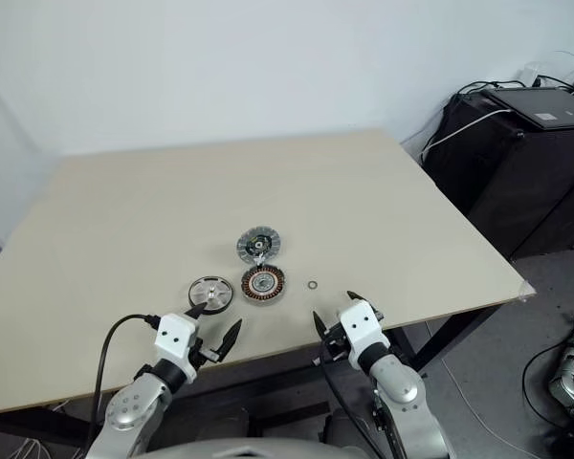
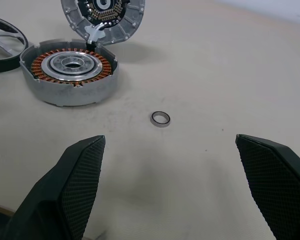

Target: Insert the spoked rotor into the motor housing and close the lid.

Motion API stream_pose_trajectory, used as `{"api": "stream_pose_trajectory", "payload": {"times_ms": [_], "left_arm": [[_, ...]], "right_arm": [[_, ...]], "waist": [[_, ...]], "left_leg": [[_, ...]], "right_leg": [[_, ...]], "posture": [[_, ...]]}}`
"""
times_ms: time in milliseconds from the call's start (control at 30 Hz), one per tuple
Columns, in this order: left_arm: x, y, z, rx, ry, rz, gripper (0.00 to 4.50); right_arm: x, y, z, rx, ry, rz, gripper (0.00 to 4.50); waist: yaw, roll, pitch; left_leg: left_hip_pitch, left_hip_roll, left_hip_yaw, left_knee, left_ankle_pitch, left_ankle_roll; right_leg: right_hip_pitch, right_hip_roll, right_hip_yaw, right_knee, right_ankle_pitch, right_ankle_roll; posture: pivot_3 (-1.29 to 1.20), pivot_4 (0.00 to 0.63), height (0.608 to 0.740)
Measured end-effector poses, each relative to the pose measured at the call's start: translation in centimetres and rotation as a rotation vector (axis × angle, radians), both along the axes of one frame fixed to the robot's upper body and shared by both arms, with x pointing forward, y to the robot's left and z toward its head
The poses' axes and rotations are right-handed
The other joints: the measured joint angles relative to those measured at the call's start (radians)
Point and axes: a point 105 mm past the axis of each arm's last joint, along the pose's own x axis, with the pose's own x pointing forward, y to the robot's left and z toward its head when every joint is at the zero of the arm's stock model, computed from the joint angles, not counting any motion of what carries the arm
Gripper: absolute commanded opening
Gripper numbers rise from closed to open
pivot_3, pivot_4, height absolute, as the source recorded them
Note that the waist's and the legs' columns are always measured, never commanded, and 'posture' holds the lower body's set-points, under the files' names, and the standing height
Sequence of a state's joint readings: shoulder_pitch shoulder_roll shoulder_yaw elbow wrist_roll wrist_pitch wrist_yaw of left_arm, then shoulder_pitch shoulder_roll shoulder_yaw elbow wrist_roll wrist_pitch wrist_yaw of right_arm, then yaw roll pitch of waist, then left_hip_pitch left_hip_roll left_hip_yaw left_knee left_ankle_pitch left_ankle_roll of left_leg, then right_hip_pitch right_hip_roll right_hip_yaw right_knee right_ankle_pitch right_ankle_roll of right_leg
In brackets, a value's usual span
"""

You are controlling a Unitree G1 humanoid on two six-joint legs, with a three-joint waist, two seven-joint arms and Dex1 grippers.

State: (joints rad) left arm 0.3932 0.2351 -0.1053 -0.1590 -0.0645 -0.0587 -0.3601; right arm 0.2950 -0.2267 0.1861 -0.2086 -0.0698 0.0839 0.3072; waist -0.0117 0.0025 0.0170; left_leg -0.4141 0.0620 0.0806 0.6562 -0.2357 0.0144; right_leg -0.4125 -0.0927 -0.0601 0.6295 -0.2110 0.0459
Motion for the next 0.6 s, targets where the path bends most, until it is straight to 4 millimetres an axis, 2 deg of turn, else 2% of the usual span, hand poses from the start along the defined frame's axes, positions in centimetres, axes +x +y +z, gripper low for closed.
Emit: {"api": "stream_pose_trajectory", "payload": {"times_ms": [600], "left_arm": [[0.21, 0.06, 0.14, -0.023, -0.002, 0.019, 4.5]], "right_arm": [[0.17, 0.23, -0.63, -0.014, 0.063, 0.004, 4.48]], "waist": [[-0.001, 0.0, 0.0]], "left_leg": [[0.0, 0.0, 0.0, 0.0, 0.0, 0.0]], "right_leg": [[0.0, 0.0, 0.0, 0.0, 0.0, 0.0]], "posture": [[0.0, 0.0, 0.74]]}}
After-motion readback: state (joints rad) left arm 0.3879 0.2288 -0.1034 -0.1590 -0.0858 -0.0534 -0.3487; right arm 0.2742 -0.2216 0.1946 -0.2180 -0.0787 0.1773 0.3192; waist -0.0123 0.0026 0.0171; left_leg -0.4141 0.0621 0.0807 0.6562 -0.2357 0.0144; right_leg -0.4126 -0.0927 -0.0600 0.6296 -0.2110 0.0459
